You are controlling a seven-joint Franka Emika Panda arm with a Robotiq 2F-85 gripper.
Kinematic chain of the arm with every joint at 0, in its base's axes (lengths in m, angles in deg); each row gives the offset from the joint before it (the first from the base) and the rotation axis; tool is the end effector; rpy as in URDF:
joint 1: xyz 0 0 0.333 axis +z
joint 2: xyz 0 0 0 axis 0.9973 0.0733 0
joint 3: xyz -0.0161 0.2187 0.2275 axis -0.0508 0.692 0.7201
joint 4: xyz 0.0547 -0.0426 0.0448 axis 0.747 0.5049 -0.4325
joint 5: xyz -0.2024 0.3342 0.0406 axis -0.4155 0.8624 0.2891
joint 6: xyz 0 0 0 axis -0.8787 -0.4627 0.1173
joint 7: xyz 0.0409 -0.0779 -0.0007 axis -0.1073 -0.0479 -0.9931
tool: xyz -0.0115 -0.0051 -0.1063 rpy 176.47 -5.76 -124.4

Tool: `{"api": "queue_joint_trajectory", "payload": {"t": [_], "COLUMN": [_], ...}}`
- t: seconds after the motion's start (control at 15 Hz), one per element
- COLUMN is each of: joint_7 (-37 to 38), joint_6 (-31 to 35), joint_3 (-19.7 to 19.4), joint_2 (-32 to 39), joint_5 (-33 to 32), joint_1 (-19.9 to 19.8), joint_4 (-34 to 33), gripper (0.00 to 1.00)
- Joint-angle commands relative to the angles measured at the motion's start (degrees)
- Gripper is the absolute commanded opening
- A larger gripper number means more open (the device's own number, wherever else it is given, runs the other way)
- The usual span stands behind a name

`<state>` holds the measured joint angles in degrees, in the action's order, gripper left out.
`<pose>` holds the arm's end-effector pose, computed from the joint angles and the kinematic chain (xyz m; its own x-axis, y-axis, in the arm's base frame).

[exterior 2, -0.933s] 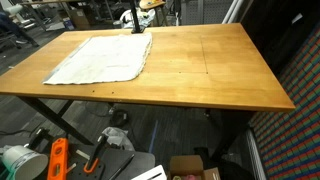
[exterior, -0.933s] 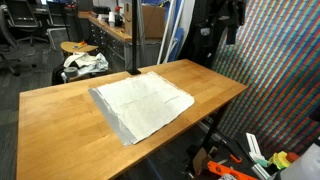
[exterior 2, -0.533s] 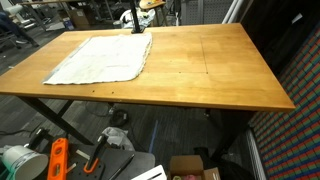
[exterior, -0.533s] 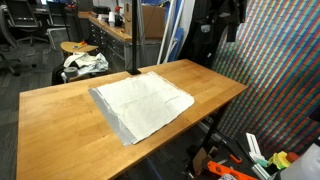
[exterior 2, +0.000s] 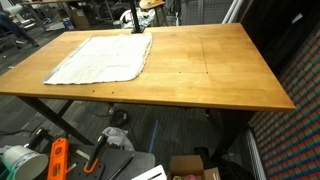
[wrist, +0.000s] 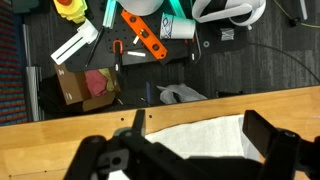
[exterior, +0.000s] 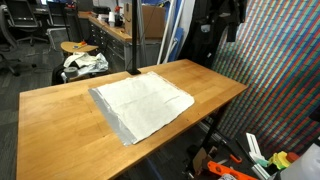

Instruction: Fold the towel

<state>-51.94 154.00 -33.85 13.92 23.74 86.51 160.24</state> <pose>0.3578 0.0476 0.5629 0.9582 -0.1002 -0.2678 -0.0980 -0.9950 0.0218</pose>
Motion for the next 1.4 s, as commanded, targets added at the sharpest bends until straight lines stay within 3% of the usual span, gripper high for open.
{"api": "queue_joint_trajectory", "payload": {"t": [0.0,0.93,1.33], "joint_7": [0.0,0.0,3.73], "joint_6": [-0.14,-0.14,-0.54], "joint_3": [-0.01,-0.01,0.08], "joint_2": [0.06,0.06,10.11], "joint_5": [-0.02,-0.02,0.59], "joint_1": [0.0,0.0,-0.74], "joint_4": [-0.15,-0.15,-4.04], "gripper": [1.0,1.0,1.0]}}
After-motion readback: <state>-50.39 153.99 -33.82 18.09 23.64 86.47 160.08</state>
